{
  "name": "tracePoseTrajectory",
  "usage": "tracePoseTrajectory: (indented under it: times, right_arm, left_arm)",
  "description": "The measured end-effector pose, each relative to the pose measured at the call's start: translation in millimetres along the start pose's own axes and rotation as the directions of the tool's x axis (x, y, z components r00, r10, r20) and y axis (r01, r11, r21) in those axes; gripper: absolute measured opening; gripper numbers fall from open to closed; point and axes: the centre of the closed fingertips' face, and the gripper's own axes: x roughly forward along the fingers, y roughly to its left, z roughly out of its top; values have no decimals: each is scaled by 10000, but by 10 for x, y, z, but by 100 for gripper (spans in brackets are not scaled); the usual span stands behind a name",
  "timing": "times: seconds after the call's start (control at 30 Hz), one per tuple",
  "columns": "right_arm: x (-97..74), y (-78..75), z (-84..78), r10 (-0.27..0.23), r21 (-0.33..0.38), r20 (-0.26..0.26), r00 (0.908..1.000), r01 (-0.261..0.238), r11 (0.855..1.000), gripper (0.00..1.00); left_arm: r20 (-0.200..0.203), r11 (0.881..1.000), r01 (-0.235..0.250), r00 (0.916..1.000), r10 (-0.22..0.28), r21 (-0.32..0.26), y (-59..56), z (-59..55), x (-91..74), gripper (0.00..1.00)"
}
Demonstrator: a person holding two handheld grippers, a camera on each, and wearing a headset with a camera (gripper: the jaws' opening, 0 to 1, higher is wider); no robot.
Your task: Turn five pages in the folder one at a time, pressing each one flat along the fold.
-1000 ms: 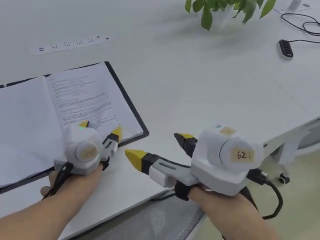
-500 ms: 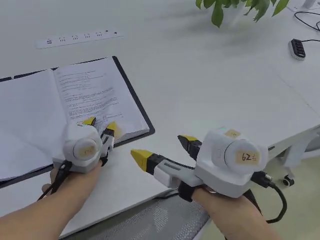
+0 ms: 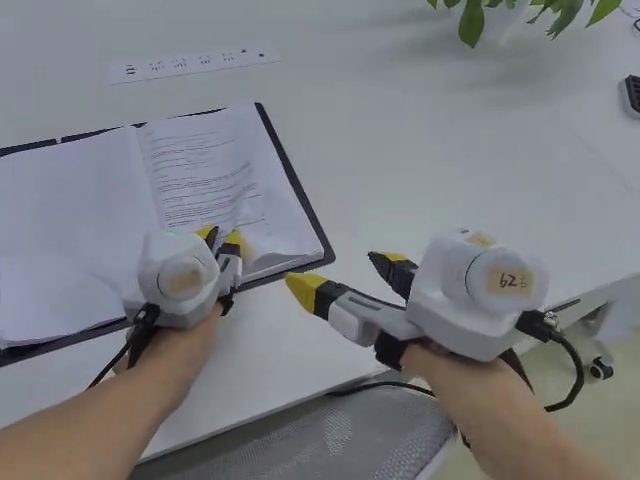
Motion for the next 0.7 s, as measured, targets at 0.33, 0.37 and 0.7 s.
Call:
tracePoseTrajectory:
  times: [0.33,0.37,0.7]
  right_arm:
    - [335,14,34,413,-147,-228,9989,-416,9990,62]
    - [366,11,32,429,-142,-238,9988,-433,9990,62]
    - [802,-62,-124,790,912,-791,9937,-717,9932,53]
  left_arm:
    - [-35,9995,81,10000,-82,-308,-13,-9,-18,11]
    - [-28,9993,80,10000,-81,-356,-8,-7,-16,11]
    - [-98,9985,191,9998,-196,-505,-9,-3,-22,9]
